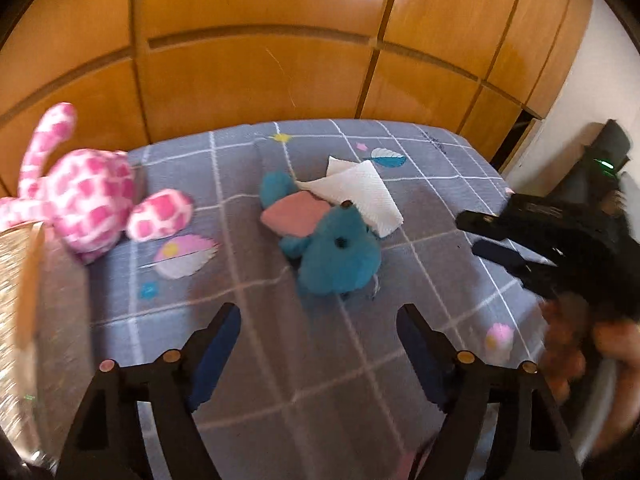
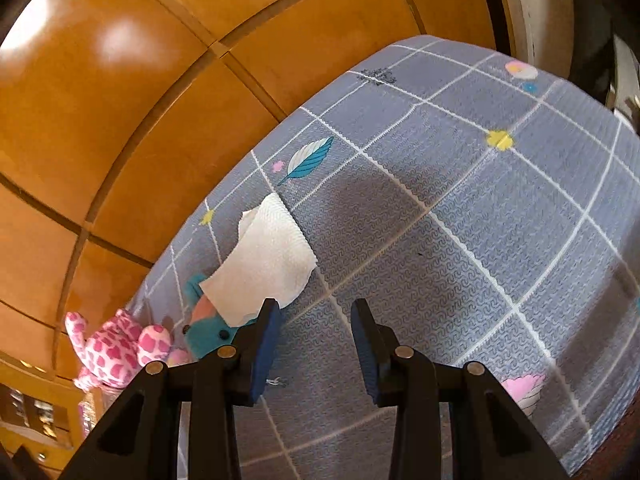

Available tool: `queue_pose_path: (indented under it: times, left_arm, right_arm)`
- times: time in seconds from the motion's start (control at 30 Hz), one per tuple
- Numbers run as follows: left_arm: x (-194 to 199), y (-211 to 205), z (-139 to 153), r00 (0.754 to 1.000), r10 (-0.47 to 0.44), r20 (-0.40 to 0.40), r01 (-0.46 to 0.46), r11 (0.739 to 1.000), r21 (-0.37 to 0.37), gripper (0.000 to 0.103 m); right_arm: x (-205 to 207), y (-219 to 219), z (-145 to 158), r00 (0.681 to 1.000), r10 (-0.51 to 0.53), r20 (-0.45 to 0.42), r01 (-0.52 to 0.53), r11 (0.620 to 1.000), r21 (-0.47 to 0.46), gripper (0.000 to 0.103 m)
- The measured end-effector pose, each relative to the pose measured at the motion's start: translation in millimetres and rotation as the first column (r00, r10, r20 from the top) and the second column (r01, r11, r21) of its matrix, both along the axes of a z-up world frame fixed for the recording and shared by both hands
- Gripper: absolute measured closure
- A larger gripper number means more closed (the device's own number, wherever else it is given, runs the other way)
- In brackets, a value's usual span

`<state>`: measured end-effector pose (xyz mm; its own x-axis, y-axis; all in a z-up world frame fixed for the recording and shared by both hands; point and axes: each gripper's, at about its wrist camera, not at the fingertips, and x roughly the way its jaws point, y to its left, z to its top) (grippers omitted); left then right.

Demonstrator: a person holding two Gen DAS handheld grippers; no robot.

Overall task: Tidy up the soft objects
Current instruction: 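Grasp the blue plush mouse with left tool while right tool reaches the white towel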

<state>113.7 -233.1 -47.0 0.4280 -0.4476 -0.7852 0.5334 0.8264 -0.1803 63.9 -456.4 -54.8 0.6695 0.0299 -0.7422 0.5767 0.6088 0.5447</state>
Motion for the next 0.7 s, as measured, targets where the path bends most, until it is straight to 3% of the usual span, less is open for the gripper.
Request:
queue_pose_path:
  times: [0.1, 0.4, 0.43, 0.47, 0.5, 0.63, 0.7]
  left_arm:
    - [15, -17, -9, 1.000, 0.024, -0.016, -0.024, 1.000, 0.000, 0.009]
    - [52, -69, -43, 1.000, 0.023, 0.000, -0.023, 0.992, 0.121, 0.010]
    - [54, -73, -47, 1.000, 0.012, 0.001, -0.012, 0.992, 0.127, 0.012]
    - [56, -75, -50, 1.000, -0.004, -0.008, 0.005, 0.993, 0.121, 0.032]
    - [58, -76, -53, 0.999, -0.033, -0.036, 0.037, 0.995, 0.093, 0.040]
    - [51, -59, -41, 0.999, -0.038, -0.017, 0.038, 0.999, 0.030, 0.045]
    - [37, -41, -26, 0.999, -0.036, 0.035, 0.035, 0.999, 0.009, 0.045]
  right_arm:
    - [-3, -6, -3, 1.000, -0.022, 0.020, 0.021, 0.999, 0.048, 0.063]
    - [1, -4, -8, 0.999, 0.015, 0.035, -0.019, 0.994, 0.107, 0.063]
    - [1, -4, -8, 0.999, 0.022, 0.034, -0.025, 0.993, 0.111, 0.063]
    - [2, -3, -9, 0.999, 0.025, 0.036, -0.029, 0.993, 0.115, 0.063]
    - [2, -3, -9, 0.999, 0.028, 0.038, -0.032, 0.992, 0.118, 0.063]
    - [1, -3, -8, 0.998, 0.027, 0.050, -0.032, 0.993, 0.113, 0.063]
    - [1, -3, -6, 0.998, 0.025, 0.057, -0.031, 0.994, 0.106, 0.063]
